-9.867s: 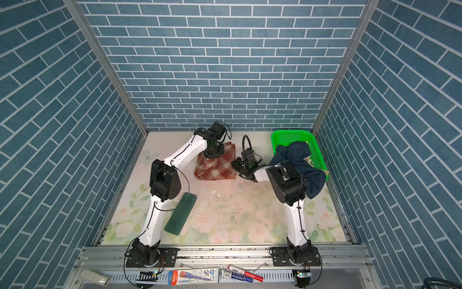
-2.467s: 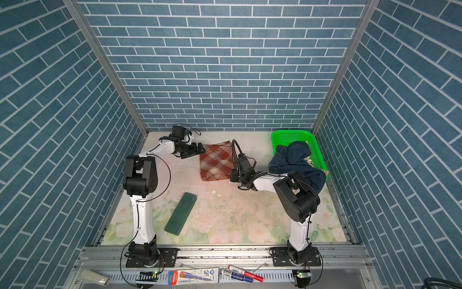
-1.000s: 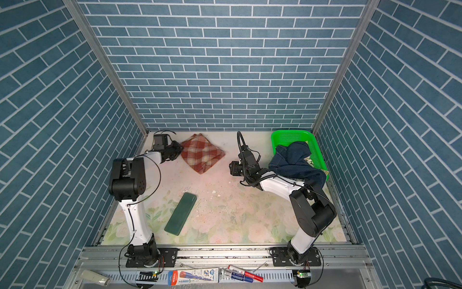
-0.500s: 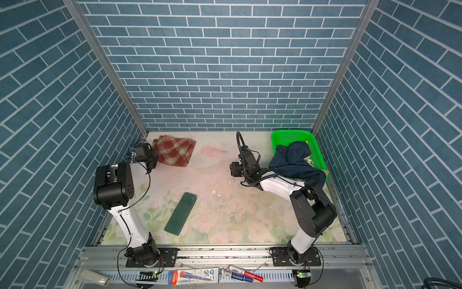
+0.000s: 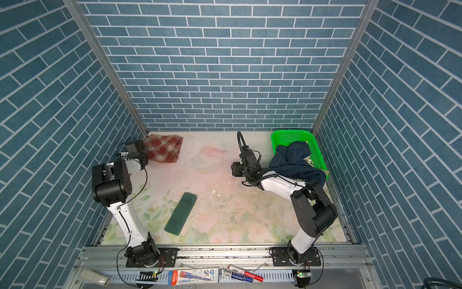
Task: Fold and stack the skirts
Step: 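Set the skirt down and open the left gripper while the right reaches to the basket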
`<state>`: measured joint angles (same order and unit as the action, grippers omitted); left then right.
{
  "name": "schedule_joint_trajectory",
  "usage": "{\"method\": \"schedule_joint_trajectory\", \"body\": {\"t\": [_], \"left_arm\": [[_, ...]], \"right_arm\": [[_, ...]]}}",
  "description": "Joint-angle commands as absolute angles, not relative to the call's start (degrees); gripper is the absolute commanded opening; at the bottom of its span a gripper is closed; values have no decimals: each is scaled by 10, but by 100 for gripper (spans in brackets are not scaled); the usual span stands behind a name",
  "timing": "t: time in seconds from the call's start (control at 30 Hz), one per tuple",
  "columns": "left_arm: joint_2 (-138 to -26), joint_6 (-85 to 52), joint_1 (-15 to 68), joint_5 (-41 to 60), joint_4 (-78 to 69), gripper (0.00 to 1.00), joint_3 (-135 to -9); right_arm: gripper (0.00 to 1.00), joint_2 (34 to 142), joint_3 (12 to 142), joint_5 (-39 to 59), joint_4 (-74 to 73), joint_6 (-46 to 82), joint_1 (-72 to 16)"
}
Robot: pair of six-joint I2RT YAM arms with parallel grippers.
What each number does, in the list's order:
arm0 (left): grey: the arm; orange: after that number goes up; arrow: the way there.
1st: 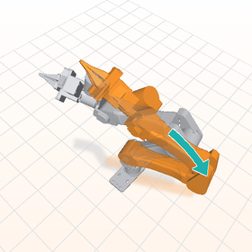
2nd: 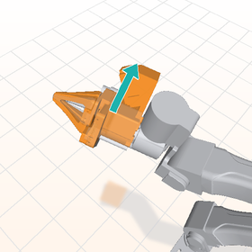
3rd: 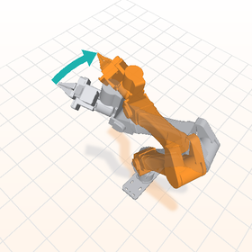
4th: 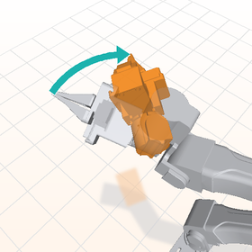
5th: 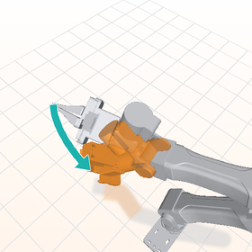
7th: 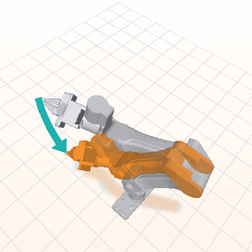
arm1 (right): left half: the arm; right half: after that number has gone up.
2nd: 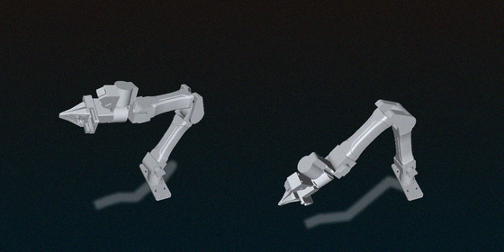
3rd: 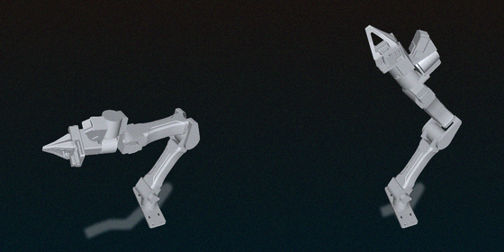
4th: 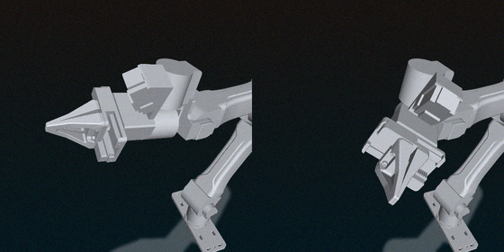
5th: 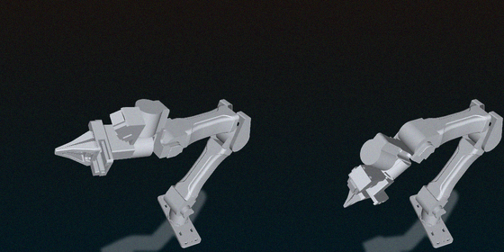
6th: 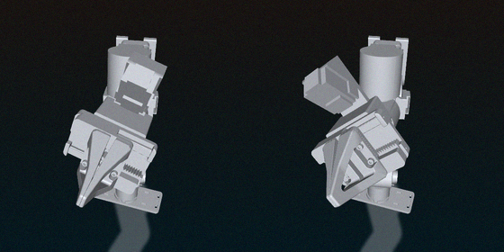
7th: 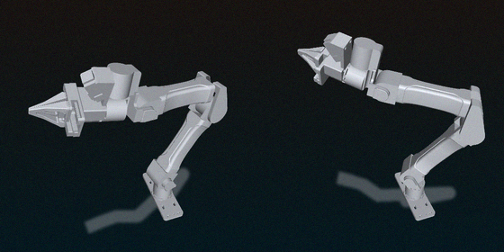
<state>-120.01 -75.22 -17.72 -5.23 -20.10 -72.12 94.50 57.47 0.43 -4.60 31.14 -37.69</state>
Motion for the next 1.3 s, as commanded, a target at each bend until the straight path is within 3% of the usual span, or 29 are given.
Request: {"method": "schedule_joint_trajectory", "body": {"t": [0.0, 0.73, 0.77, 0.8, 0.87, 1.0, 1.27], "left_arm": [[-1216, -760, -175, -51, -198, 0, -723], [-1273, -782, -154, -49, -145, 0, -795], [-1269, -781, -154, -48, -138, 4, -792], [-1264, -780, -154, -46, -125, 16, -789], [-1248, -771, -154, -40, -80, 51, -788], [-1203, -745, -155, -39, 28, 99, -781], [-1111, -650, -162, -7, 113, 100, -710]], "right_arm": [[56, 941, 581, 8, -39, 301, -373], [56, 947, 583, 25, -34, 315, -360], [57, 946, 584, 25, -32, 317, -360], [57, 945, 586, 26, -30, 318, -360], [57, 941, 587, 30, -24, 321, -359], [57, 937, 598, 33, 1, 331, -359], [63, 916, 609, 27, 52, 339, -358]]}}
